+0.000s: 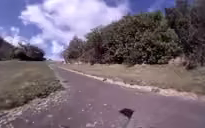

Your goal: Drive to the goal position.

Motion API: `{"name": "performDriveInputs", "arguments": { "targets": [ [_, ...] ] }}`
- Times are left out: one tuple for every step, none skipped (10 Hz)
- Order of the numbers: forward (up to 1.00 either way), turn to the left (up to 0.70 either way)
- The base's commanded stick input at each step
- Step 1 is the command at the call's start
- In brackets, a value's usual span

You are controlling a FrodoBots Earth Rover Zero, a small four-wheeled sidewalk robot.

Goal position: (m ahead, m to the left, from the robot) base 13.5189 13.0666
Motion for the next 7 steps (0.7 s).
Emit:
{"name": "performDriveInputs", "arguments": {
  "targets": [
    [0.98,0.0],
    [1.0,0.0],
    [1.0,0.0],
    [1.0,0.22],
    [1.0,0.3],
    [1.0,0.39],
    [1.0,0.23]
  ]
}}
